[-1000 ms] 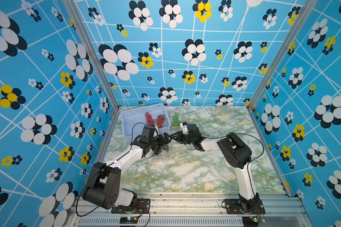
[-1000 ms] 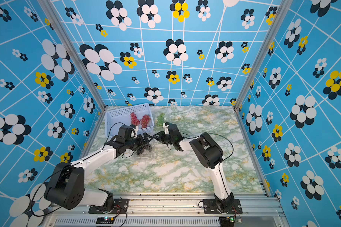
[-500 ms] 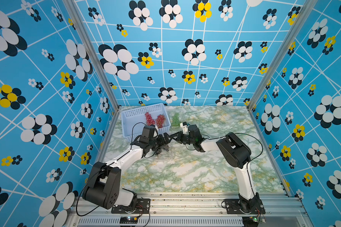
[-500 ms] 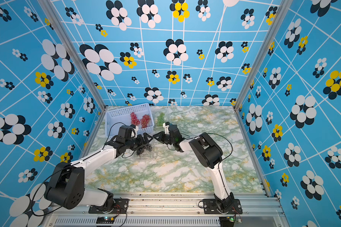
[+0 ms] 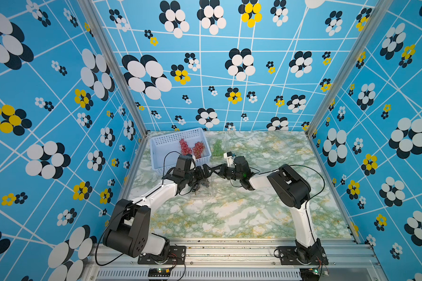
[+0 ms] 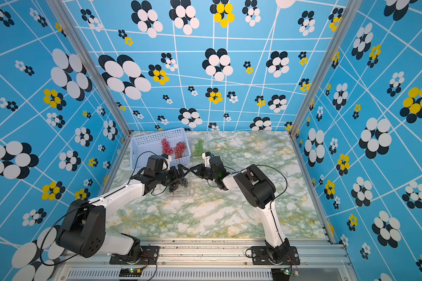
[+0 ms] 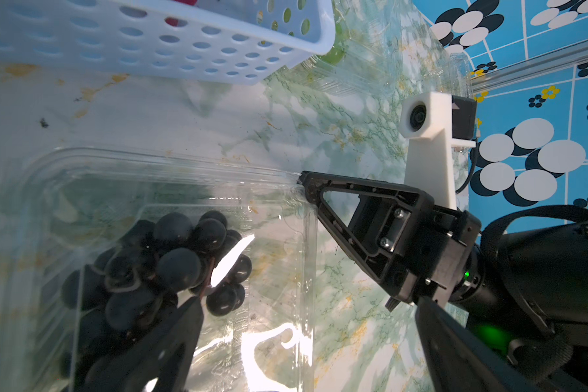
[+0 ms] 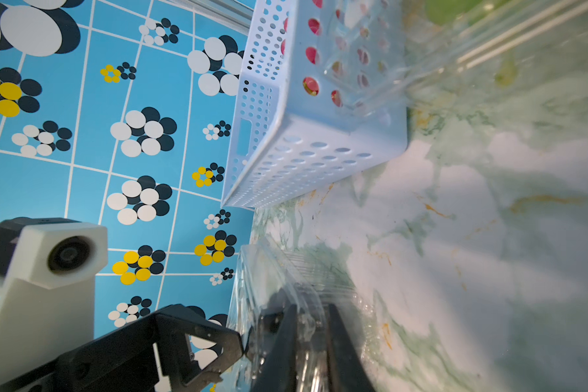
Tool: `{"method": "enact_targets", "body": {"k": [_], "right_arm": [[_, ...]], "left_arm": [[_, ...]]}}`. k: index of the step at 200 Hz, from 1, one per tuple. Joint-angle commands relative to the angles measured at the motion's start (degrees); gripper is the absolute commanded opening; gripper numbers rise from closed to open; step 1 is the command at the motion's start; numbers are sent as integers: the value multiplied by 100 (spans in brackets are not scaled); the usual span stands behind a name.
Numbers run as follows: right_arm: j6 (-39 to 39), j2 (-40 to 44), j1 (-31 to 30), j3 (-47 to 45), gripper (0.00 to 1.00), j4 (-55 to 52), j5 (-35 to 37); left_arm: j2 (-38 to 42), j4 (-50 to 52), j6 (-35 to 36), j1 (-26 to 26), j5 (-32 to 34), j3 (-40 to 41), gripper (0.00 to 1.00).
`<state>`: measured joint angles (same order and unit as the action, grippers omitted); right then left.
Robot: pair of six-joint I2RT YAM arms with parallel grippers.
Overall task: Pack grapes into containers
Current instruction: Close the packing box at the center of the board.
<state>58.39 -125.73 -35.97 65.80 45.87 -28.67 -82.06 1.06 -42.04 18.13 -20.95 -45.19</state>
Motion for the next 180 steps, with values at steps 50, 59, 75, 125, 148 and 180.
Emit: {"method": "enact_targets", "body": {"k": [50,59,75,125,148,180], "right_arm": [[-15,-320,-69,-72,11,-490,128],[-12,-333,-71,-76,11,-482,125],[-21,-355,-94,-75,10,-475,128],[-88,-159,-74,-111,11,-540,215],[-276,318,-8,-140,19,-881,380],[-341,902,203,-331,40,-1068,521]], "left_arm": [[-73,237,100,-82,65,254,99],[-73,228,104,-84,56,256,100],[-82,228,117,-101,48,257,100],[-39,301,158,-179,21,193,99],[68,477,239,-239,30,35,99],[351,863,359,-380,47,-234,99]]}}
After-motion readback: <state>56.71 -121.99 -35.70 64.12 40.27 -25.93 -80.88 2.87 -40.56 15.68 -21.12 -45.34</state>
